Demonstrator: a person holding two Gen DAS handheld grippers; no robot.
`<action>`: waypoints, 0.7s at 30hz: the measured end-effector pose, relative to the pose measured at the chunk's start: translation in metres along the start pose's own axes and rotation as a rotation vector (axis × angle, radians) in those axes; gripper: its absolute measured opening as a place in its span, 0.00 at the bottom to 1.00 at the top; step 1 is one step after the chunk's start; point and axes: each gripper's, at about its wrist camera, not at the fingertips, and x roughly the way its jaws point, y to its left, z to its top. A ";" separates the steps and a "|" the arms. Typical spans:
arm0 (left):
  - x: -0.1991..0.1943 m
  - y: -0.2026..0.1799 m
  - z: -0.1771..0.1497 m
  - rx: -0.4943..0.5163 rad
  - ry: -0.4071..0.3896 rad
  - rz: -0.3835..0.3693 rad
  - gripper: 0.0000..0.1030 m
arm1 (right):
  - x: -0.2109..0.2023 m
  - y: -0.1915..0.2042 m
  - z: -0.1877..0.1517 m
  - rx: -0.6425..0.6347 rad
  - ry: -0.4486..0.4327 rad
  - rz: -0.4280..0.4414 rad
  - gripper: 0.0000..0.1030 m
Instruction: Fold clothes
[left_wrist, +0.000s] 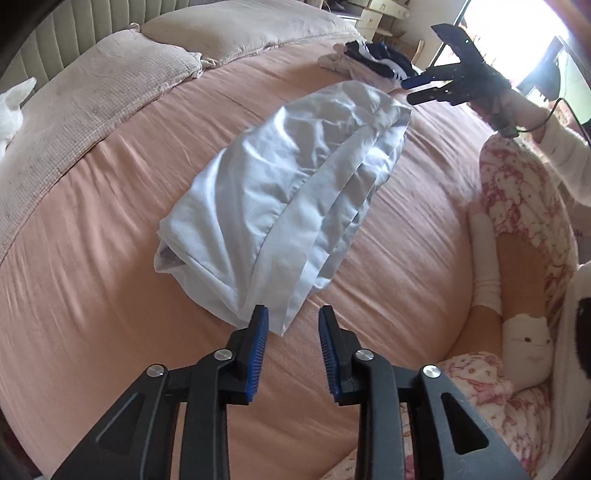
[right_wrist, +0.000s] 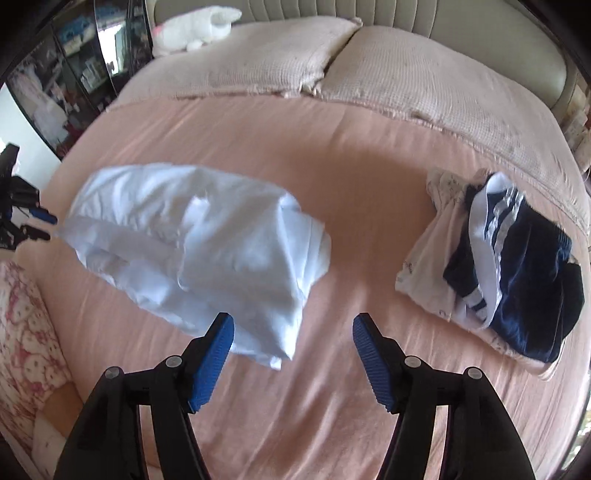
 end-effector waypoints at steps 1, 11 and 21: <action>-0.008 0.001 0.000 -0.016 -0.024 0.007 0.44 | -0.002 0.002 0.007 0.006 -0.044 -0.008 0.66; 0.055 -0.011 0.093 -0.093 -0.222 0.050 0.51 | 0.093 0.022 0.023 -0.080 0.115 -0.051 0.77; 0.110 -0.060 0.078 0.025 0.032 -0.089 0.50 | 0.054 0.023 -0.011 -0.110 0.145 0.027 0.77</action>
